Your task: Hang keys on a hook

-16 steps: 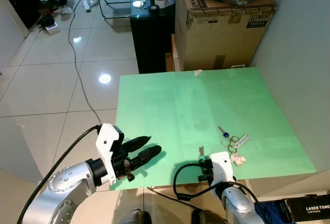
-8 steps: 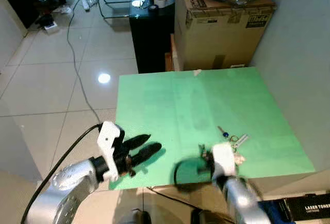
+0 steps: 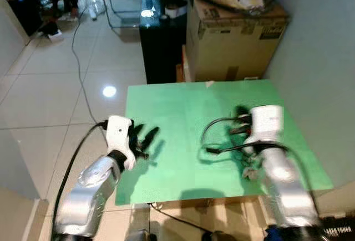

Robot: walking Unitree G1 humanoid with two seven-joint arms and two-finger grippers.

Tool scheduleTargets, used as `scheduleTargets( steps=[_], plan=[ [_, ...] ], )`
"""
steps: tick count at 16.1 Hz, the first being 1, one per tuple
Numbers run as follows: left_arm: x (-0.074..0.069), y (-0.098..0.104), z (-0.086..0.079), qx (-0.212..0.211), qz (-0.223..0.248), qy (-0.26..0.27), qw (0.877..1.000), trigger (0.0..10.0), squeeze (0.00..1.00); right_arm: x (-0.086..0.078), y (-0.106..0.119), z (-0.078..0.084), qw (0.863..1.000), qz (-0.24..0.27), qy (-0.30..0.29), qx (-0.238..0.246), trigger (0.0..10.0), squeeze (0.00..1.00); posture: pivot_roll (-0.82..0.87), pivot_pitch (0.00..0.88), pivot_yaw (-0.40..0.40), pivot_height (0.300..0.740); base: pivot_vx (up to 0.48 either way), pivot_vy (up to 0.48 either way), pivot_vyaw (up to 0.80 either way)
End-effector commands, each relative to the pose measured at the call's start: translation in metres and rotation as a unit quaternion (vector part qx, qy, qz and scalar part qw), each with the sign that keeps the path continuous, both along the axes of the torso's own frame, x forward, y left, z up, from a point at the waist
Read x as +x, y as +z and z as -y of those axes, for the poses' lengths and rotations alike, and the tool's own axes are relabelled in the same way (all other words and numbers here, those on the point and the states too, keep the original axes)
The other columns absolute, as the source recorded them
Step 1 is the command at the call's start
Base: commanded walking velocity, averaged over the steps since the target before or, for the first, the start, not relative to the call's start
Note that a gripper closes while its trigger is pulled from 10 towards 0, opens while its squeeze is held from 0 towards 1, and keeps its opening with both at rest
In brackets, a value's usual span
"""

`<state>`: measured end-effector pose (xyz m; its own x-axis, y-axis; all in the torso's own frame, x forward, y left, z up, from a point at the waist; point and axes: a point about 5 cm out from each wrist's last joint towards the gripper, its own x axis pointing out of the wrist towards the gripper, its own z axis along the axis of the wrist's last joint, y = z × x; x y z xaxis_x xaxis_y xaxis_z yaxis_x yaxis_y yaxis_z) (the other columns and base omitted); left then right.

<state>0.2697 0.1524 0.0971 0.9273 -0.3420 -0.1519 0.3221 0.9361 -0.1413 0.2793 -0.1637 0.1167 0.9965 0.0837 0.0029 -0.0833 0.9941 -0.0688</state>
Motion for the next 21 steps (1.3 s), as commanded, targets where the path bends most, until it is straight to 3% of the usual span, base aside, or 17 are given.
scheduleTargets(
  steps=[1,2,3,4,6,8,10,12,14,21],
  plan=[
    [0.009,0.015,-0.019,0.011,0.046,0.097,0.994,10.0,0.00,-0.009,0.015,0.007,0.998,0.050,-0.029,0.010,10.0,0.00,-0.05,0.000,0.023,0.731,0.000,0.000,0.00],
    [0.011,0.021,-0.029,0.013,0.064,0.144,0.987,10.0,0.00,-0.014,0.019,0.010,0.997,0.070,-0.041,0.007,10.0,0.00,-0.05,0.000,0.024,0.731,0.000,0.000,0.00],
    [0.011,0.035,-0.046,0.021,0.111,0.213,0.970,10.0,0.00,-0.036,0.019,0.014,0.992,0.114,-0.050,0.008,10.0,0.00,-0.06,0.000,0.035,0.731,0.000,0.000,0.00],
    [0.010,0.037,-0.047,0.026,0.119,0.214,0.969,10.0,0.00,-0.040,0.017,0.014,0.992,0.119,-0.048,0.009,10.0,0.00,-0.06,0.000,0.037,0.731,0.000,0.000,0.00],
    [-0.007,0.033,-0.038,0.078,0.148,0.138,0.976,10.0,0.00,-0.061,-0.015,0.019,0.995,0.067,-0.068,-0.014,10.0,0.00,-0.07,0.000,0.043,0.731,0.000,0.000,0.00],
    [-0.005,0.025,-0.029,0.075,0.125,0.132,0.980,10.0,0.00,-0.056,-0.018,0.020,0.996,0.052,-0.069,-0.010,10.0,0.00,-0.08,0.000,0.051,0.731,0.000,0.000,0.00],
    [0.013,0.027,-0.012,0.023,0.114,0.114,0.987,10.0,0.00,-0.039,-0.010,0.020,0.997,0.059,-0.055,-0.011,10.0,0.00,-0.11,0.000,0.067,0.731,0.000,0.240,0.76],
    [0.011,0.022,-0.012,0.018,0.101,0.107,0.989,10.0,0.00,-0.029,-0.008,0.021,0.997,0.056,-0.044,0.002,10.0,0.00,-0.11,0.000,0.067,0.731,0.000,0.463,0.71],
    [0.010,0.022,-0.012,0.035,0.107,0.105,0.988,10.0,0.00,-0.026,-0.008,0.021,0.998,0.052,-0.039,0.009,10.0,0.00,-0.10,0.000,0.064,0.731,0.000,0.437,0.67],
    [0.015,0.016,-0.012,0.078,0.102,0.110,0.986,10.0,0.00,-0.018,-0.021,0.004,0.999,0.022,0.010,0.033,10.0,0.00,-0.06,0.000,0.038,0.731,0.000,0.000,0.61]
  ],
)
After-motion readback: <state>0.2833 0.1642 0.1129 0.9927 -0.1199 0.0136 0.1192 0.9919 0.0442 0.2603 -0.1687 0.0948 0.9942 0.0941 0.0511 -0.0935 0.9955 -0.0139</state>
